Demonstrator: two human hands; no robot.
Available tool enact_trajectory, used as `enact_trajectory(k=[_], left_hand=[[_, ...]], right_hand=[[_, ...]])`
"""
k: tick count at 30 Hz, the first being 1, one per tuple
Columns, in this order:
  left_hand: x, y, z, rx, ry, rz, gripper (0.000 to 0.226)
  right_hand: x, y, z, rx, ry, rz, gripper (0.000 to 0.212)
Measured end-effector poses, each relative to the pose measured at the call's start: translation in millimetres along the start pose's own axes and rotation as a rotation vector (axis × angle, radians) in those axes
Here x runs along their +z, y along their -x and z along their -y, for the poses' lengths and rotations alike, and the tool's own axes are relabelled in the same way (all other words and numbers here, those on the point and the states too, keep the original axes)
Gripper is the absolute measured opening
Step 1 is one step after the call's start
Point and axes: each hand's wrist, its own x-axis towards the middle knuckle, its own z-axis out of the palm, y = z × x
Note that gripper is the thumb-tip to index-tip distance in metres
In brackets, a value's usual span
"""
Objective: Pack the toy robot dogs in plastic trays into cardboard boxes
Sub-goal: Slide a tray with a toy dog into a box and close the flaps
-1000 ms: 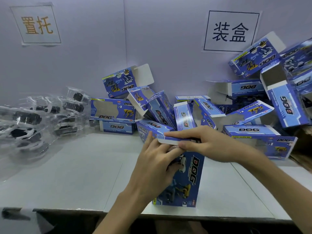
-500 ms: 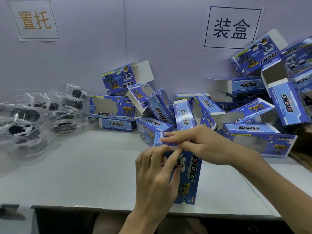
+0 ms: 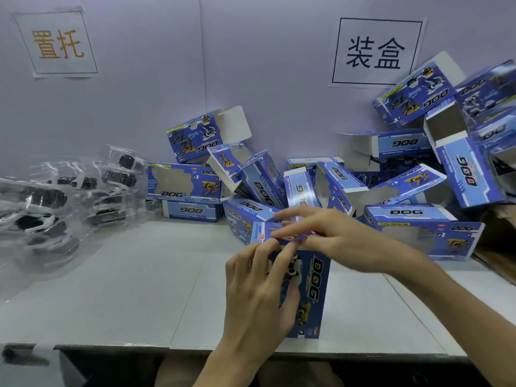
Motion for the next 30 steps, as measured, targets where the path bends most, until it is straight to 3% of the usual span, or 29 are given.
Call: enact_trajectory(k=[5,7,10,17,22,25,30], left_hand=[[-2,-4,1,0.005,-0.014,0.022,0.043],[-3,-5,0,-0.009,0.007,0.011,0.038],[-3,-7,-3,-0.026,0.007,0.008,0.033],[3,-8,-9,-0.050,0.011,-0.025,0.039],[3,-10,-1,-0.029,0.025,-0.031,0.036],[1,-10,7,0.011,0.105,-0.045,0.035],[-14,-13,30,-0.066,0.302,-0.101,0.027]], right_hand=[[-4,13,-23,-0.019,-0.026,-0.326,0.006],[3,21,-31,-0.059,-0.095,-0.387,0.003],[7,31,-37,-0.077,-0.163,-0.375,0.014],[29,31,-40,-0.093,-0.132,-0.588,0.019],[36,45,-42,-0.109,-0.043,-0.511,0.024],[38,51,-44,-0.117,-0.026,-0.503,0.030],[44,46,-45,-0.116,-0.049,-0.564,0.033]])
